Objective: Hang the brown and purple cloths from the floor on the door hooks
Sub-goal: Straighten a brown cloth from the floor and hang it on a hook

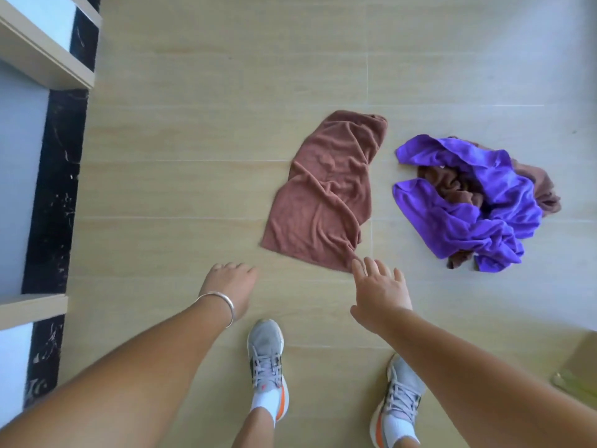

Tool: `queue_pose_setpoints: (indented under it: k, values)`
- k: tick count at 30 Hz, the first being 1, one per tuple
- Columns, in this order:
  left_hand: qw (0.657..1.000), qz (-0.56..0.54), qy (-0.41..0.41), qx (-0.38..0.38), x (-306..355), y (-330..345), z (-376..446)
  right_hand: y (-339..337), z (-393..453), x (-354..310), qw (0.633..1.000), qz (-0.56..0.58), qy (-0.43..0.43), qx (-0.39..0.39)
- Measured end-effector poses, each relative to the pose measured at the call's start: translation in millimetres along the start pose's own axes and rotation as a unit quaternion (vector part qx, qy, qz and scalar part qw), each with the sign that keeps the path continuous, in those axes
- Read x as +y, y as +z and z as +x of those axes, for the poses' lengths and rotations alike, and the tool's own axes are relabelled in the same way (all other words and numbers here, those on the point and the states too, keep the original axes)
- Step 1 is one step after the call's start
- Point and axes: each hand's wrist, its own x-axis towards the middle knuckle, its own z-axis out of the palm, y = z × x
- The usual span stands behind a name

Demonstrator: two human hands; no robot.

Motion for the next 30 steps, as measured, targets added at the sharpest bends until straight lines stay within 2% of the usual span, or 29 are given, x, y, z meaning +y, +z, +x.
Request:
queue_pose_setpoints:
  k: [5,10,18,21,25,30]
  values:
    - [0.997,-0.013,0.064,0.039,-13,43,52,49,41,-39,0.999,0.002,0.028,-0.017]
    - [0.994,-0.023,0.094,0.055,-9,96,113,112,90,-52,0.999,-0.008,0.036,-0.038]
    - [0.99,-0.018,0.117,0.076,11,179,224,209,183,-19,0.998,-0.011,0.059,-0.036]
    - [0.988,0.0,0.118,0.099,14,194,257,234,199,-2,0.997,-0.038,0.069,-0.006]
    - [0.974,0.003,0.129,0.186,17,190,290,245,222,4,0.991,-0.049,0.112,0.062]
    - [0.982,0.02,0.122,0.142,16,166,301,219,248,11,0.988,0.013,0.134,0.071]
